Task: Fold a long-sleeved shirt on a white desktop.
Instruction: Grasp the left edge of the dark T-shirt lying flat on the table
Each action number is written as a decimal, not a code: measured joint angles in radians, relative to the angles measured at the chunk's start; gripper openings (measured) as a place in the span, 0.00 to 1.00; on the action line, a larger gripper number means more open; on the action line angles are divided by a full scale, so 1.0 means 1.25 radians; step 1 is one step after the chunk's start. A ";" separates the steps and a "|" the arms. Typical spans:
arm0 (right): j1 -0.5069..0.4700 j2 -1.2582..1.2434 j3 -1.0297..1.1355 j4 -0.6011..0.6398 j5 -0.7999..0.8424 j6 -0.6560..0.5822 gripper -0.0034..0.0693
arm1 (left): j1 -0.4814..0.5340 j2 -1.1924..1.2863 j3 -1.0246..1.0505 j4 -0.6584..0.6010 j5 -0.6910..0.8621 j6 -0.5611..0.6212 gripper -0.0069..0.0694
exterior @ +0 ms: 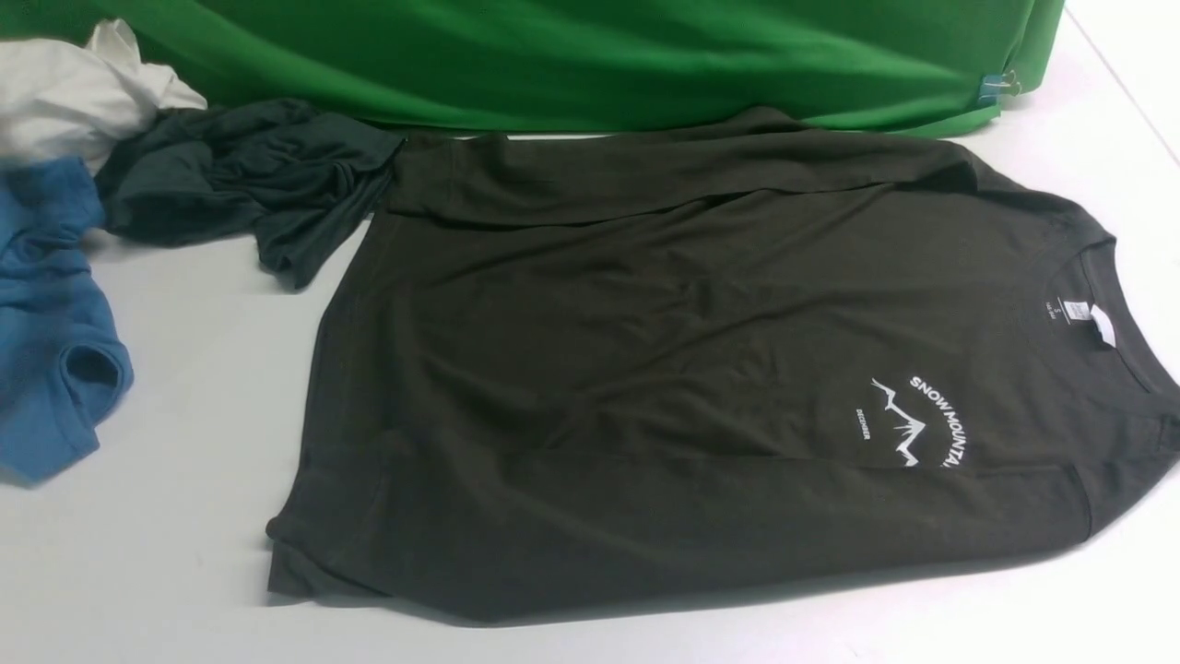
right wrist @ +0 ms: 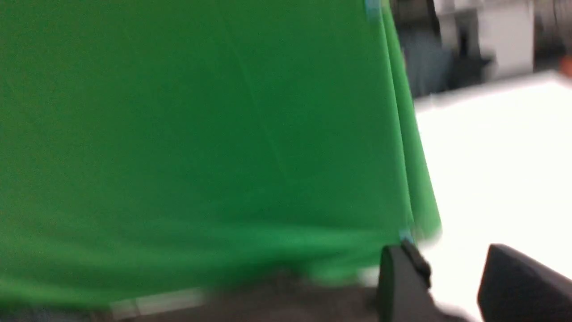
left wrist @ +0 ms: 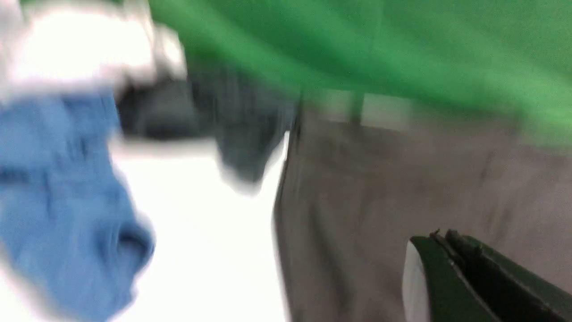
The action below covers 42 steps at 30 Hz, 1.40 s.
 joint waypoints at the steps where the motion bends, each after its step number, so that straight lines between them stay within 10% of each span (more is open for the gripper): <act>1: 0.015 0.008 0.028 -0.001 0.008 -0.003 0.38 | 0.000 0.032 0.000 -0.003 0.012 0.060 0.12; 21: 0.320 0.028 0.319 0.016 0.041 -0.003 0.38 | -0.017 0.467 -0.003 -0.186 0.020 0.259 0.13; 30: 0.360 0.028 0.319 0.166 0.051 -0.053 0.38 | -0.204 0.697 -0.123 -0.022 0.049 0.319 0.43; 42: 0.360 0.027 0.319 0.167 0.060 -0.199 0.38 | -0.227 0.778 -0.144 0.076 -0.041 0.531 0.70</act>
